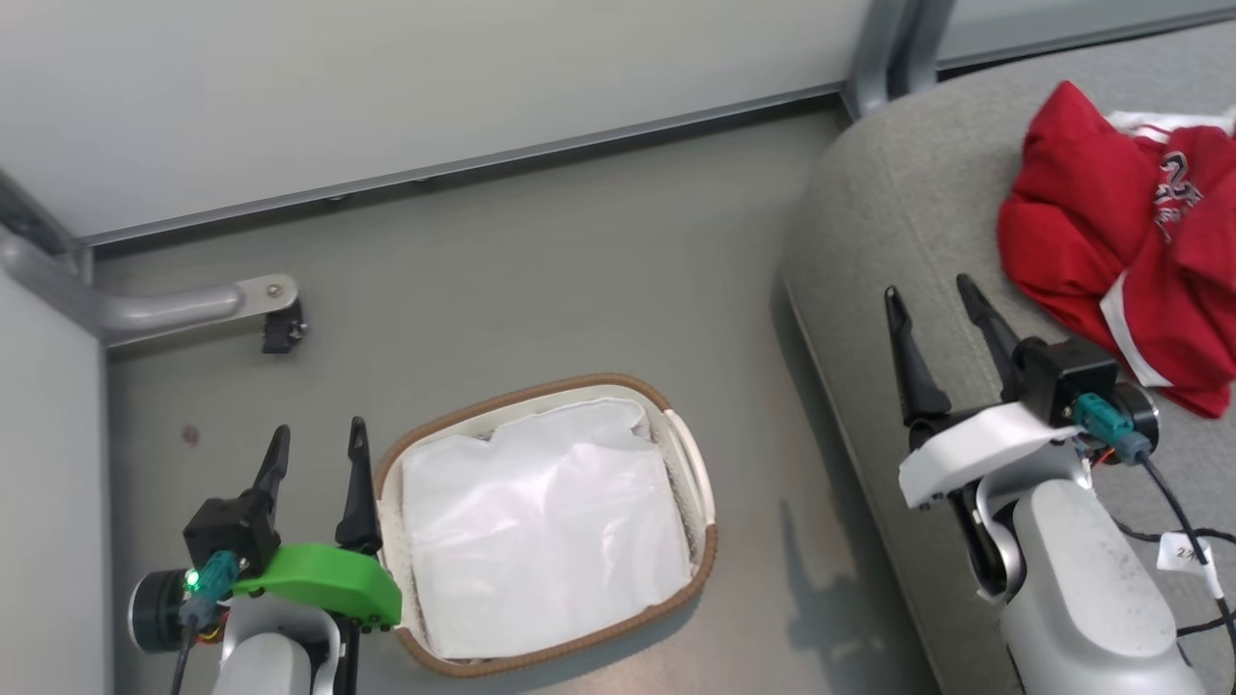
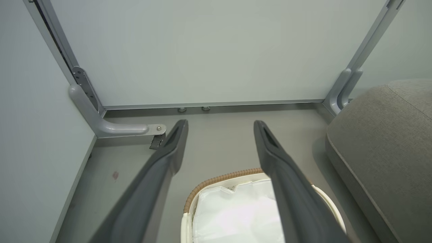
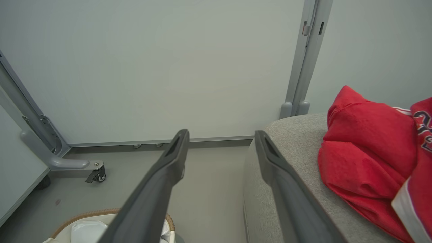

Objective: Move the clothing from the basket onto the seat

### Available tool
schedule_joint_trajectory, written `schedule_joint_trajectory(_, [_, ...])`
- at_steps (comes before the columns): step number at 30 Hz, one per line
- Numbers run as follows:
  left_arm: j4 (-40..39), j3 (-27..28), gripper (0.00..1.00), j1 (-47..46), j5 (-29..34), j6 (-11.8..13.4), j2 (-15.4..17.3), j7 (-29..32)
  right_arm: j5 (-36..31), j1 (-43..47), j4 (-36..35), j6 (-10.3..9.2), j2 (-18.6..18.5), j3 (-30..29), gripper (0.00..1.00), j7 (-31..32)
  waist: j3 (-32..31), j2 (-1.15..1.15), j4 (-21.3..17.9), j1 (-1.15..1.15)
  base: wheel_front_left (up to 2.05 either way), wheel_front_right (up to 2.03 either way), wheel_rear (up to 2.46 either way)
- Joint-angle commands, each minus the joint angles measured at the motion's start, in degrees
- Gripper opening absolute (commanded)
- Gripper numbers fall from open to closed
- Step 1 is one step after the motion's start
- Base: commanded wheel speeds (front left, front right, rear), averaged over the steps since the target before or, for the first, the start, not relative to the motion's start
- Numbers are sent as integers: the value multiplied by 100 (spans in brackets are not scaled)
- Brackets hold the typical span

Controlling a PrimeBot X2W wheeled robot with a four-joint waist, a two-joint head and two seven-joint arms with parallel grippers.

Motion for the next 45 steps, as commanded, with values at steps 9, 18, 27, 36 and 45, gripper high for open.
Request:
schedule_joint_trajectory(9, [-10,514,100,505,-1,24,-25,2,128,553,204,-6,49,175,100,-11,-473,0,581,0,0,0,0])
schedule_joint_trajectory(18, [21,612,100,1049,-314,-43,-23,2,305,1132,320,-6,50,349,100,-11,-843,0,607,0,0,0,0])
schedule_joint_trajectory(27, [277,636,0,1024,-603,-65,-74,122,605,1311,482,1,106,289,0,110,-837,0,597,0,0,0,0])
schedule_joint_trajectory(36, [98,658,0,970,-1481,-83,-67,355,1520,1353,308,0,101,143,0,351,-858,0,601,0,0,0,0])
schedule_joint_trajectory(45, [-77,681,0,912,-2331,-101,-61,576,2410,1394,142,0,96,2,0,584,-881,0,605,0,0,0,0])
